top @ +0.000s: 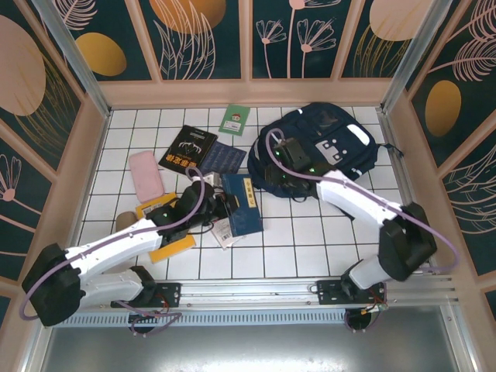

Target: Pack books, pencil case, and school supplies into a backpack

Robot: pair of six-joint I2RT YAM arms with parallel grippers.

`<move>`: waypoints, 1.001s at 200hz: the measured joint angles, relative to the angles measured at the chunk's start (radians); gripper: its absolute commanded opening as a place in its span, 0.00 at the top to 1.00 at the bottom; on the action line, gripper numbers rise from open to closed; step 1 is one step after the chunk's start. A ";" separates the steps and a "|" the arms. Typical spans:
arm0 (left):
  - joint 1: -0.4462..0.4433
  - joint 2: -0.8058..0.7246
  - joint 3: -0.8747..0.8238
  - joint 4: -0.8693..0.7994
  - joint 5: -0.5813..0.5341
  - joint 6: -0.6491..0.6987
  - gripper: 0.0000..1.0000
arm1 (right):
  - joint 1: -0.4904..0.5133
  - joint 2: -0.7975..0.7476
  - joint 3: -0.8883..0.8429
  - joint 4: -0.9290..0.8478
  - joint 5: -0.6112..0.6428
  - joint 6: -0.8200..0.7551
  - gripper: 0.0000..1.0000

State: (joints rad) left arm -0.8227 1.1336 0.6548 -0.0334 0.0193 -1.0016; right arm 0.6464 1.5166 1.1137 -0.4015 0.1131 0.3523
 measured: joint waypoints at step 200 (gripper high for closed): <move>0.172 0.108 0.185 -0.057 0.117 0.039 1.00 | -0.044 0.381 0.440 -0.143 0.115 -0.146 1.00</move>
State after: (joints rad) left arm -0.6510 1.2419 0.8398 -0.0906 0.1368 -0.9630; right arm 0.6025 1.8980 1.5536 -0.5442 0.2283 0.2066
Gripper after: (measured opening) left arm 0.109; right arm 0.075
